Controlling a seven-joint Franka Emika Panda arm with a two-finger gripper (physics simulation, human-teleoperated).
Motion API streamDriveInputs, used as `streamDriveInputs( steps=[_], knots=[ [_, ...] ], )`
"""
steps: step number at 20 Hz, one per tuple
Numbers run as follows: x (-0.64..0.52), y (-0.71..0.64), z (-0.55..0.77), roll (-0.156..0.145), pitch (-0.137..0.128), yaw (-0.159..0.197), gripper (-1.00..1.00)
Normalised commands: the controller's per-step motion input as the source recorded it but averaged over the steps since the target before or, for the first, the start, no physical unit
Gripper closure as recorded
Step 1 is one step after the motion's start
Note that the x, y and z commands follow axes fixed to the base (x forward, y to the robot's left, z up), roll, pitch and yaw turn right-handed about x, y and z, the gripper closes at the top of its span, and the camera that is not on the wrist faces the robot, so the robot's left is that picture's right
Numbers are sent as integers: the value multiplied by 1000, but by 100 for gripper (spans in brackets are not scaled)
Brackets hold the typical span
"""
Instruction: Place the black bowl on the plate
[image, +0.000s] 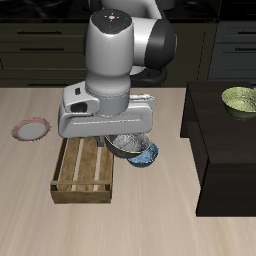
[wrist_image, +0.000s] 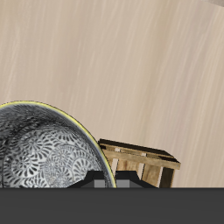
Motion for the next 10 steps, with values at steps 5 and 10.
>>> streamDriveInputs(
  steps=[5, 10],
  knots=[
    [-336, -125, 233, 22, -50, -23, 100],
    [-143, -110, 142, -10, -44, 21, 100]
  ],
)
